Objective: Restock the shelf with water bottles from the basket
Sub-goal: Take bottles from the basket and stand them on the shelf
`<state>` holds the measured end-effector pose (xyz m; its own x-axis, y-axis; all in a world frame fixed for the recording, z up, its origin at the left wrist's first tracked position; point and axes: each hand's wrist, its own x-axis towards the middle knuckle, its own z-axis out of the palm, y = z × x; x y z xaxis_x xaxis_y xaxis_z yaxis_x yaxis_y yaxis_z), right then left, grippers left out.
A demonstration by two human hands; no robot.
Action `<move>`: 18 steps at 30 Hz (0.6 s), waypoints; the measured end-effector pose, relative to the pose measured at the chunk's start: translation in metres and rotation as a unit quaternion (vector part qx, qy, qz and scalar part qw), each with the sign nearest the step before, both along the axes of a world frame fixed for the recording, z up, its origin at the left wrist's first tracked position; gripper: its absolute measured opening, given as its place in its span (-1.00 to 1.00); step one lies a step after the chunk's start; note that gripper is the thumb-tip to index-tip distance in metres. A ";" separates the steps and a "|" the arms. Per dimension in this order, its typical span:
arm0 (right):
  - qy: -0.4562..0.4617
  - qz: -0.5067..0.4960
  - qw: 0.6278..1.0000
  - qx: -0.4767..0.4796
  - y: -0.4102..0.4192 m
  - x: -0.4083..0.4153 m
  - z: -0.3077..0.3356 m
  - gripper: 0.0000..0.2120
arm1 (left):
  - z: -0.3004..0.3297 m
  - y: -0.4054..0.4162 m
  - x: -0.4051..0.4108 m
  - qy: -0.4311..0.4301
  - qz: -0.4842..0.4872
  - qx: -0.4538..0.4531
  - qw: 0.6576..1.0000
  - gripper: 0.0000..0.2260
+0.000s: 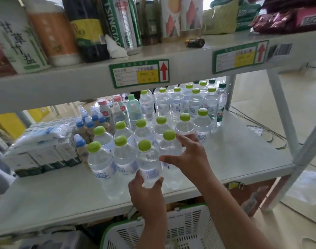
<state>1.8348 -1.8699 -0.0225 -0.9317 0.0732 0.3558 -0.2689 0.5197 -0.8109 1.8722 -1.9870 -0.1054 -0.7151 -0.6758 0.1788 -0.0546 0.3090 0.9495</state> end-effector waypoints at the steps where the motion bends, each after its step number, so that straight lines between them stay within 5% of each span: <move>1: -0.004 0.003 1.000 -0.001 0.000 -0.001 -0.002 -0.17 | -0.001 0.000 0.000 0.002 -0.002 -0.009 1.000 -0.47; 18: -0.063 0.084 0.994 0.040 0.014 -0.017 -0.012 -0.20 | -0.011 0.019 0.004 -0.007 0.062 -0.058 0.996 -0.44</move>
<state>1.8174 -1.8556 -0.0344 -0.9660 -0.1107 0.2339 -0.2560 0.5402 -0.8016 1.8765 -1.9680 -0.1160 -0.6301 -0.7348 0.2512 -0.1131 0.4069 0.9065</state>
